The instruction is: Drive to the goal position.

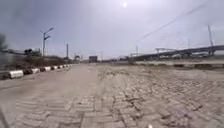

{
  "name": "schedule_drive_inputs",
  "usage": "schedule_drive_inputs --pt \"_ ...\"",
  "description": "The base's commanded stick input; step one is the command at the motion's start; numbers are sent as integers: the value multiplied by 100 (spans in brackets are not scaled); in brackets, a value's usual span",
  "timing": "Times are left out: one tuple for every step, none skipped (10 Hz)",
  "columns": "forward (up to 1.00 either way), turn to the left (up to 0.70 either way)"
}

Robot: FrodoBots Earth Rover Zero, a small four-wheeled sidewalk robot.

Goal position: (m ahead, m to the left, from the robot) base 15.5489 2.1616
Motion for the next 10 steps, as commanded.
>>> schedule_drive_inputs --pt "100 22" --pt "100 32" --pt "100 29" --pt "100 21" --pt "100 9" --pt "100 0" --pt "100 0" --pt "100 0" --pt "100 0" --pt "100 0"
